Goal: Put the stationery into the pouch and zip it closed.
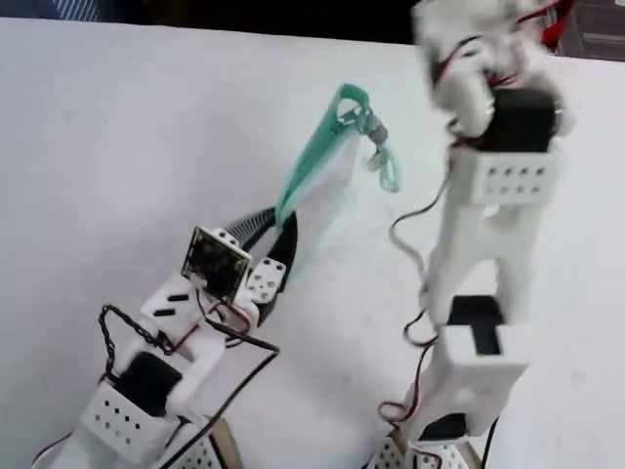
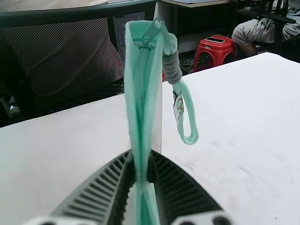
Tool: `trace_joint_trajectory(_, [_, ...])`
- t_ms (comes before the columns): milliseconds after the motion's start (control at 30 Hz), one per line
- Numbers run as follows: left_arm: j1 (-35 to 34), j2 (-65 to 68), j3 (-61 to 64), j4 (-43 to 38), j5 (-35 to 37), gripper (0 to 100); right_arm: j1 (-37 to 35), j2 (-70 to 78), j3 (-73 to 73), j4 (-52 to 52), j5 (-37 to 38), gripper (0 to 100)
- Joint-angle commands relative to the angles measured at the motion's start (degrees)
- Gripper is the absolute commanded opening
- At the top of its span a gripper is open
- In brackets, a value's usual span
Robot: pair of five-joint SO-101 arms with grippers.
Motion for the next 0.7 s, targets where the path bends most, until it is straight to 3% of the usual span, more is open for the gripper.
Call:
trace_joint_trajectory(0, [-0.48, 0.13, -1.14, 0.79, 0.35, 2, -4.09, -3.21, -2.29, 12.18, 3.96, 10.8])
trace_joint_trajectory(133, [-0.48, 0.13, -1.23, 0.79, 0.35, 2, -6.02, -6.37, 0.97, 13.67, 6.07, 10.9])
trace_joint_trajectory(400, [-0.48, 0.13, -1.23, 0.79, 0.35, 2, -12.79, -22.02, 22.24, 13.23, 29.19, 10.9])
trace_joint_trajectory(667, [-0.48, 0.13, -1.23, 0.79, 0.35, 2, -12.79, -22.37, 30.24, 9.01, 42.2, 10.9])
